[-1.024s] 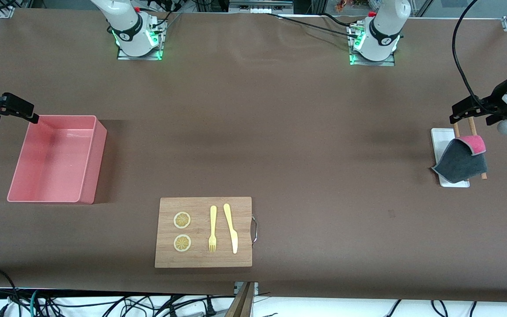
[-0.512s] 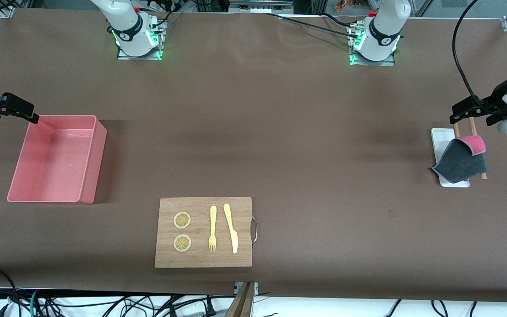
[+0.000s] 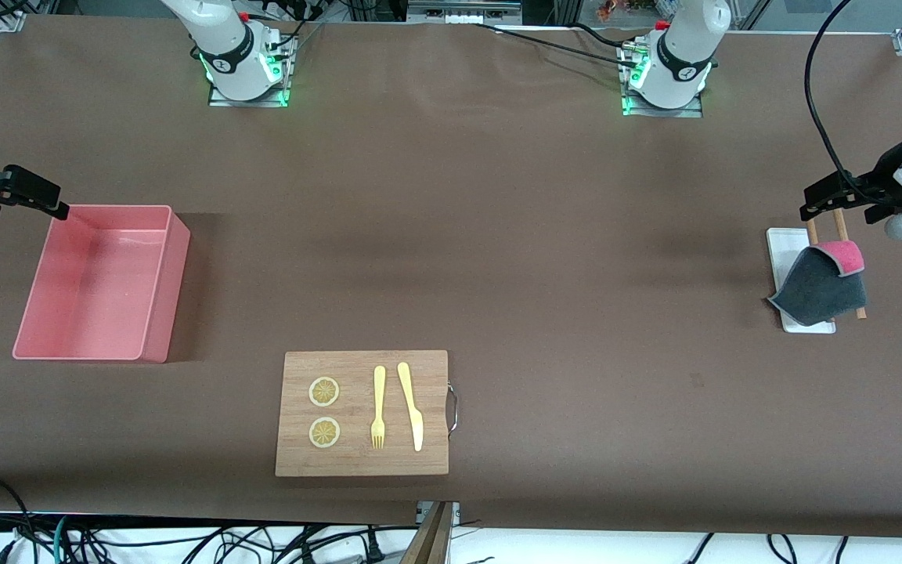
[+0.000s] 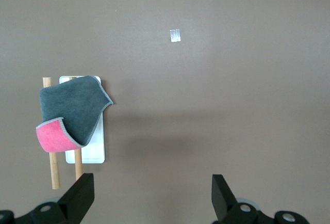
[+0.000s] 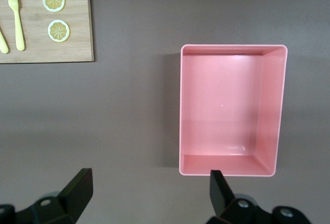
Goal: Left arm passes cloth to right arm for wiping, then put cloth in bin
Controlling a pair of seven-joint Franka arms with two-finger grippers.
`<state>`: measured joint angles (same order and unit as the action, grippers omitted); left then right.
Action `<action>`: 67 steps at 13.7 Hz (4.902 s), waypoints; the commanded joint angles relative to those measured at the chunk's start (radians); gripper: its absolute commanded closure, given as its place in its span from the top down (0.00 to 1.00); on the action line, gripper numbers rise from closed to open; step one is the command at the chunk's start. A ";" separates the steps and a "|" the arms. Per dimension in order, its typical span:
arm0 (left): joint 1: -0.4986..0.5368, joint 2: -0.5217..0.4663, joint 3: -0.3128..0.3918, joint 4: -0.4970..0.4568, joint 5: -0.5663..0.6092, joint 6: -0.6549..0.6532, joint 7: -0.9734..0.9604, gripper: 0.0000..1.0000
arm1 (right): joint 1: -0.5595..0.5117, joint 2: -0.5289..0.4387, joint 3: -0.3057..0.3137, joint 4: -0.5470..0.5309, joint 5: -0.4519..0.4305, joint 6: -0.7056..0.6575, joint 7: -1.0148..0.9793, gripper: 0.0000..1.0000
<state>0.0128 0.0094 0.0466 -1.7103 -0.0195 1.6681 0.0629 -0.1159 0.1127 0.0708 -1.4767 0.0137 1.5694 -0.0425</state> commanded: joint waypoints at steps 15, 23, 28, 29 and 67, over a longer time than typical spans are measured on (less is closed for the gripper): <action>0.050 0.167 0.015 0.143 -0.033 -0.051 -0.012 1.00 | -0.007 -0.002 0.003 -0.002 0.011 0.008 -0.017 1.00; 0.091 0.227 0.027 0.123 0.033 -0.038 -0.156 1.00 | -0.005 -0.004 0.004 -0.002 0.011 0.008 -0.017 1.00; 0.125 0.311 0.027 0.066 0.186 0.059 -0.271 0.99 | -0.005 -0.004 0.004 -0.002 0.012 0.008 -0.017 1.00; 0.127 0.326 0.027 0.046 0.203 0.094 -0.279 1.00 | -0.005 -0.002 0.004 -0.002 0.011 0.008 -0.017 1.00; 0.231 0.468 0.021 -0.008 0.293 0.170 -0.276 0.23 | 0.001 0.088 0.004 -0.007 -0.012 0.031 -0.014 1.00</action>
<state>0.2496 0.4672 0.0707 -1.7331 0.2543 1.8401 -0.2067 -0.1153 0.1833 0.0711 -1.4821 0.0123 1.5875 -0.0443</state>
